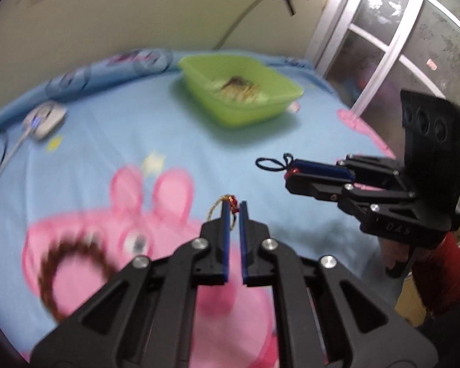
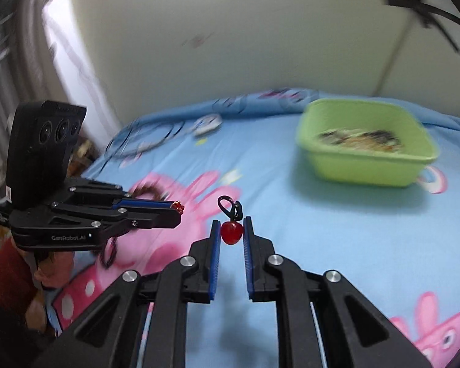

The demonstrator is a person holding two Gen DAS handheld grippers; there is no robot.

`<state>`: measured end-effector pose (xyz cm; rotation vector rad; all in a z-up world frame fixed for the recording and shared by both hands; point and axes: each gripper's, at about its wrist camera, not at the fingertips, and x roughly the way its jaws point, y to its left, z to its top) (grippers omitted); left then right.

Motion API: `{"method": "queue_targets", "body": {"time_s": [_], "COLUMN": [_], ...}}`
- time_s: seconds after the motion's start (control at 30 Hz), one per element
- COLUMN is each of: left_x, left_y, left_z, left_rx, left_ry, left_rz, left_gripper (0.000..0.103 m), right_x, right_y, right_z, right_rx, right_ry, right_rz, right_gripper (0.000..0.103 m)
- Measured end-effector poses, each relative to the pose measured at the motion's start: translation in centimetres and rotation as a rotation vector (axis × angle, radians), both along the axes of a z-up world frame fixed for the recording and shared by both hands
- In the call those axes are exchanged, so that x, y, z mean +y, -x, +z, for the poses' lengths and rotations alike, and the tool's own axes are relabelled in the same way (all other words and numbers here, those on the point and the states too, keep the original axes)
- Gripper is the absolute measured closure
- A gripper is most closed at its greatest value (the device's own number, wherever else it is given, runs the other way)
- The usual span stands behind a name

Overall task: Organize jewelry
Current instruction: 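Carry the ring and red pendant over the basin and open both grippers, then reach the right gripper to the dark purple bead bracelet and close on it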

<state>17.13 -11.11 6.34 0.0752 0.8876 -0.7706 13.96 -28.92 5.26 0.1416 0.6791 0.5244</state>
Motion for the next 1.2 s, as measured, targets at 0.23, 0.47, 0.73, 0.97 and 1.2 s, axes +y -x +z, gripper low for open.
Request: {"method": "queue_targets", "body": {"time_s": [0.23,0.47,0.73,0.97,1.2], "left_x": [-7.5,-13.1,-8.2,2.7,16.0], "left_y": [-8.0,-13.5,-12.0,-4.3,1.5], "left_z": [3.5,1.2,2.4,4.8,2.4], "left_rx": [0.020,0.060,0.066,-0.022,-0.040], "left_ry": [0.078,-0.009,0.070,0.106,-0.044], "left_rz": [-0.040,0.013,0.101,0.207,0.484], "left_gripper": [0.098,0.074,0.067,0.067,0.067], "right_x": [-7.6,-11.8,-11.4,-5.7,4.0], "right_y": [-4.5,-9.6,-6.7,-1.6,1.8], "right_z": [2.4,0.4,1.4,0.3,-1.6], "right_rx": [-0.034,0.022,-0.039,0.026,0.114], "right_ry": [-0.133,-0.105,-0.162,-0.240,-0.196], "right_rz": [-0.209,-0.363,-0.372,-0.261,-0.043], "right_gripper": [0.103,0.098,0.083,0.083,0.083]}}
